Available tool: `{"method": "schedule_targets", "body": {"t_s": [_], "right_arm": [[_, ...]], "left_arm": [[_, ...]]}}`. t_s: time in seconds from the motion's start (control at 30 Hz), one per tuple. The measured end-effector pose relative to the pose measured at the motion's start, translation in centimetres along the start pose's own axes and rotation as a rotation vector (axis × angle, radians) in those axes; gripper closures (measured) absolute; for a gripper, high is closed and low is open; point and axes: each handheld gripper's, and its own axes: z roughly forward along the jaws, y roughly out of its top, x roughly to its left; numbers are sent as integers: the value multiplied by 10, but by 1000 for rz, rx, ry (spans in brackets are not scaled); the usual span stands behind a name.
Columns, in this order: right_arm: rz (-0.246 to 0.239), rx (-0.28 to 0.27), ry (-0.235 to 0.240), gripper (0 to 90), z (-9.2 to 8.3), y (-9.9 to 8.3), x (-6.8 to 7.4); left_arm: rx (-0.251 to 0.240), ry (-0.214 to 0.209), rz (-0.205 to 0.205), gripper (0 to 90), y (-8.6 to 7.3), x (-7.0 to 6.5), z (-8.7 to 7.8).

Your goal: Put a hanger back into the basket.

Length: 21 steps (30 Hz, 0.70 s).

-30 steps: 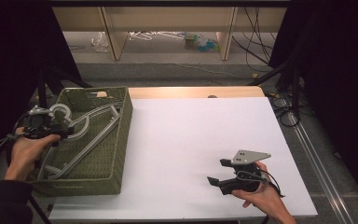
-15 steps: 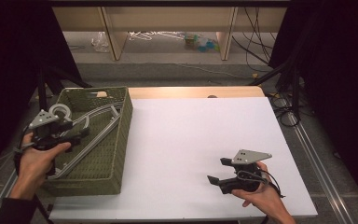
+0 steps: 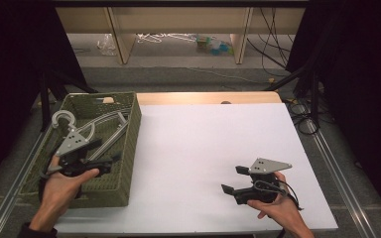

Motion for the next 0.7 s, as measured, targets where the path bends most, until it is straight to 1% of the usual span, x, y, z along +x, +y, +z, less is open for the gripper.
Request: {"method": "schedule_targets", "body": {"t_s": [0.03,0.07,0.1,0.13,0.17,0.2,0.23,0.27,0.3,0.33,0.37,0.4,0.43,0.47,0.5,0.53,0.57,0.63,0.67,0.7], "right_arm": [[0,-2,-1,182,0,0,0],[5,-6,0,180,0,-1,-1],[2,-15,5,180,1,-1,-1],[-1,-9,-1,179,0,-1,-1],[0,-13,-3,179,0,-1,-1],[3,-13,-3,179,-1,-1,-1],[3,-21,-10,178,-1,-1,-1],[2,-29,-13,177,-1,-1,-1],[8,-36,-10,177,-1,0,-1],[8,-41,-20,178,-2,0,0],[18,-46,-2,177,-1,0,0],[17,-36,-4,177,-2,1,-1],[15,-49,-14,177,-2,0,-1],[14,-47,-18,176,-2,0,-1],[15,-48,-19,176,-2,0,-1],[18,-51,-11,177,-2,0,0],[17,-43,-15,177,-3,0,0],[20,-50,-10,177,-3,1,1],[13,-48,-15,176,-3,1,1],[17,-51,-14,177,-3,1,2]], "left_arm": [[-5,-9,-4,197,-2,-6,1],[-11,-16,4,186,-3,-11,1],[-11,-16,4,179,-3,-11,1],[-26,-27,18,183,-6,-20,2],[-27,-29,25,184,-7,-22,2],[-32,-41,33,184,-8,-25,2],[-25,-50,38,185,-8,-29,2],[-26,-55,39,186,-9,-32,3],[-26,-60,29,188,-11,-37,3],[-25,-62,44,189,-12,-38,3],[-25,-62,49,189,-13,-40,3],[-23,-66,47,189,-15,-43,3],[-21,-67,57,189,-16,-45,3],[-21,-66,58,189,-18,-48,3],[-21,-71,66,189,-19,-49,3],[-22,-78,66,190,-20,-52,3],[-21,-78,64,192,-21,-55,3],[-16,-73,100,196,-24,-58,3],[-12,-79,84,196,-26,-61,4],[-11,-79,93,196,-26,-61,4]]}}
